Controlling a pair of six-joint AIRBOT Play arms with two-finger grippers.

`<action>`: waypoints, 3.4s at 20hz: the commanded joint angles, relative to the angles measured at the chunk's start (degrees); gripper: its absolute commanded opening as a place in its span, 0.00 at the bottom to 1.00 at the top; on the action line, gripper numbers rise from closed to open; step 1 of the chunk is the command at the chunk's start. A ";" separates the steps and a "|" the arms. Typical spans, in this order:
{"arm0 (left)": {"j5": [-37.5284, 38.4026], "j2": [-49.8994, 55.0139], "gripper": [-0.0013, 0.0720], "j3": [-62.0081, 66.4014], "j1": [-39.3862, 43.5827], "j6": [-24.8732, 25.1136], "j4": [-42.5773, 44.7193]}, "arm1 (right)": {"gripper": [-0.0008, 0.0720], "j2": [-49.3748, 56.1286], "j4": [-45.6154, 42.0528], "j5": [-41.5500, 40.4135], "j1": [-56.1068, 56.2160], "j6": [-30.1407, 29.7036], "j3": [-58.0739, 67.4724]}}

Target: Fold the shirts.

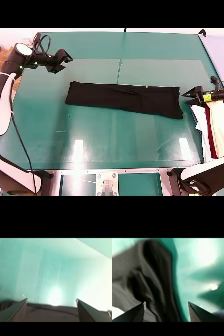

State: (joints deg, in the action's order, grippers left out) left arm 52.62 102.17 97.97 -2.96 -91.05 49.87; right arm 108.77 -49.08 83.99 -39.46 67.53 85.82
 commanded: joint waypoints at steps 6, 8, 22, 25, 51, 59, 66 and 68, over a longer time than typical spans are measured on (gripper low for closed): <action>7.93 0.04 0.99 0.59 -0.24 0.00 -2.32 | 0.85 4.63 4.44 1.05 7.56 -9.70 -0.37; 8.72 0.04 0.99 0.59 -0.24 0.00 -2.34 | 0.84 4.66 4.61 -0.68 8.20 -9.49 -0.39; -19.02 10.60 0.05 -0.48 32.92 1.84 -2.89 | 0.03 0.07 5.68 15.89 11.93 1.22 20.61; -30.10 15.89 0.05 -0.48 40.15 1.03 -10.91 | 0.03 -3.37 9.81 21.22 16.00 4.92 26.88; 39.71 3.67 0.05 17.18 2.23 10.56 9.77 | 0.03 -5.29 12.02 -9.29 55.32 13.75 29.83; 40.00 3.67 0.05 17.18 -2.60 13.62 10.29 | 0.65 11.45 11.52 -36.65 76.52 14.23 29.86; 40.04 3.67 0.05 17.18 -2.60 13.60 10.40 | 0.53 4.66 8.11 -6.21 50.62 18.56 29.86; 40.06 3.67 0.05 17.18 -2.60 13.55 10.40 | 0.53 4.63 2.34 0.09 43.95 20.48 29.42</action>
State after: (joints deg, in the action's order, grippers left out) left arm 92.66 105.89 115.09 -5.43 -77.58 60.16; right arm 114.30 -40.88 71.72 13.47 85.08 115.57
